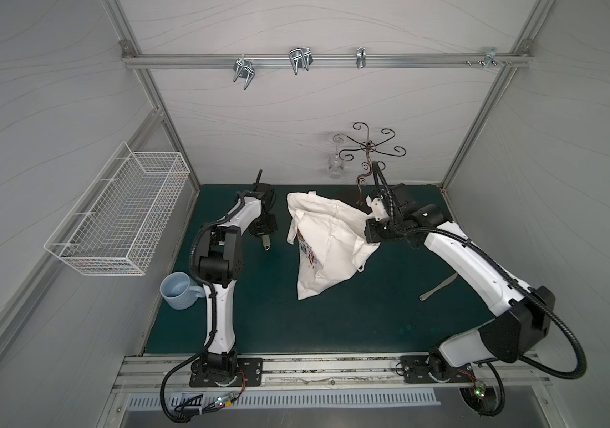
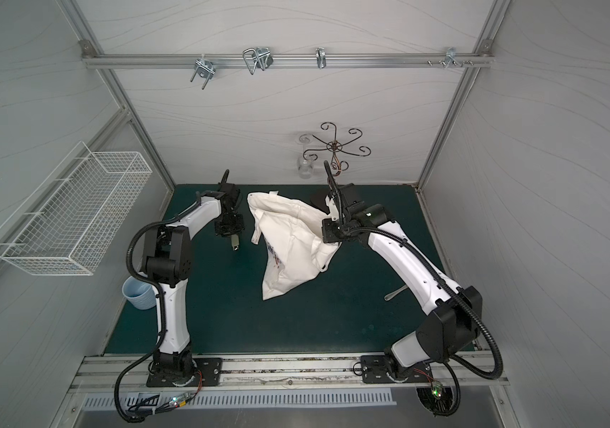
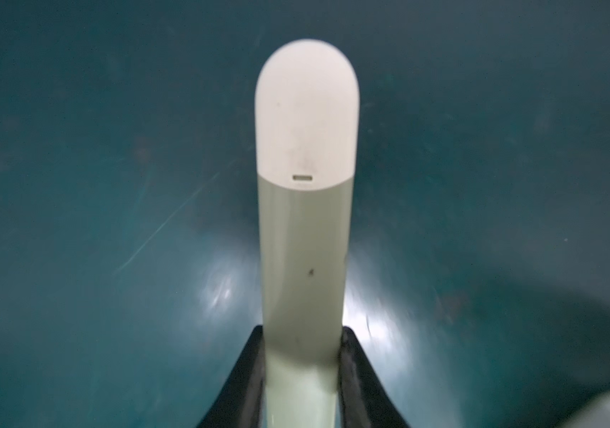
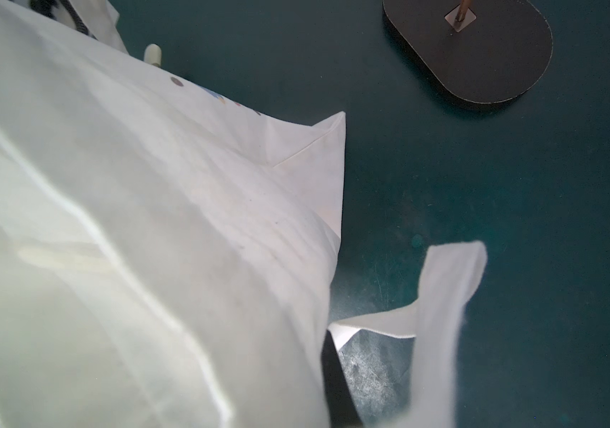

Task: Place the art knife into the pouch
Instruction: Pick up the utility knife at the center of the board, then place the utility knife in the pouch.

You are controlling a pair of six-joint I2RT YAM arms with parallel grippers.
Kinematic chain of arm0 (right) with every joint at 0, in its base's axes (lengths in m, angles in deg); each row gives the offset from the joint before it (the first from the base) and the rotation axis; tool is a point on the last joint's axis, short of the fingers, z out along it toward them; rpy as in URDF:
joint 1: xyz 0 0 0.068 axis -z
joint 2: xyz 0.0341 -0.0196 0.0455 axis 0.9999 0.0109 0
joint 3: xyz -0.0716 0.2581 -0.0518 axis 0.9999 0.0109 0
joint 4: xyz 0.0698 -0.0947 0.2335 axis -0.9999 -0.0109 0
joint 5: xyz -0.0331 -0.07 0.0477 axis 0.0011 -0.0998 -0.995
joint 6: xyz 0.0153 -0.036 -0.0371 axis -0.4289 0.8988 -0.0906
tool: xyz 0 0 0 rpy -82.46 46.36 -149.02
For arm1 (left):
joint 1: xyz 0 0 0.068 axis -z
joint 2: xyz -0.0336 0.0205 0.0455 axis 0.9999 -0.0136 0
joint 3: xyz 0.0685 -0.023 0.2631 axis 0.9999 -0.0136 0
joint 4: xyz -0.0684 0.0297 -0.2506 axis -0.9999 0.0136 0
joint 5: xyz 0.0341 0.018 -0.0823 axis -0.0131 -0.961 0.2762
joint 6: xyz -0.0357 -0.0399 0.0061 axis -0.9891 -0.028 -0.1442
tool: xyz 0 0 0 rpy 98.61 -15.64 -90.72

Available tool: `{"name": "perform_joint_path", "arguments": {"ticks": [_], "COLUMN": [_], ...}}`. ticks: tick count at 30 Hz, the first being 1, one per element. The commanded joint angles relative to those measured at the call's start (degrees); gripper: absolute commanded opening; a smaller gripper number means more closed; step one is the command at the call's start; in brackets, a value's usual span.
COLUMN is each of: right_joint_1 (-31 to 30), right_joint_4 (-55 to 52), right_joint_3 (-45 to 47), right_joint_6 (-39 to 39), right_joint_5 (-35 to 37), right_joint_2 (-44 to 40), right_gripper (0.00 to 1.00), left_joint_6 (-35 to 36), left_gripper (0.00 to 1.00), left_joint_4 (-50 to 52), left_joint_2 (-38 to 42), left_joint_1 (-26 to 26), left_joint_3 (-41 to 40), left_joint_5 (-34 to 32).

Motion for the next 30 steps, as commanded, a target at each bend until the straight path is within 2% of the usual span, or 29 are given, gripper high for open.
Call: {"name": "perform_joint_path", "arguments": {"ticks": [1,10,15,21,30], "right_joint_1": [-0.13,-0.44,-1.36,-2.56,-3.08], "right_joint_4": [-0.55,-1.08,-1.43,-1.74,-1.54], "right_joint_3": [0.64,0.13,-0.25,-0.71,-1.08], "right_joint_6": [0.73,0.81,0.76,0.75,1.0], "right_joint_5": [0.41,1.26,2.2,3.07,2.95], "right_joint_2": [-1.15,-0.14,0.69,1.57,1.32], "right_gripper": [0.0,0.0,0.0,0.0,0.0], "left_joint_6": [1.45,3.94,5.69,7.83,11.66], "left_gripper": [0.09,0.09,0.1,0.11,0.13], "left_joint_4": [-0.68,-0.14,-5.79,-12.24,-30.19], "left_joint_2": [9.54,24.44,31.47,35.55,36.48], "left_joint_1": [0.42,1.65,4.95,9.99,17.91], "left_joint_3": [0.59,2.86,3.12,4.82,-1.92], "left_joint_5": [-1.29,-2.87,-1.96,0.03,3.62]}}
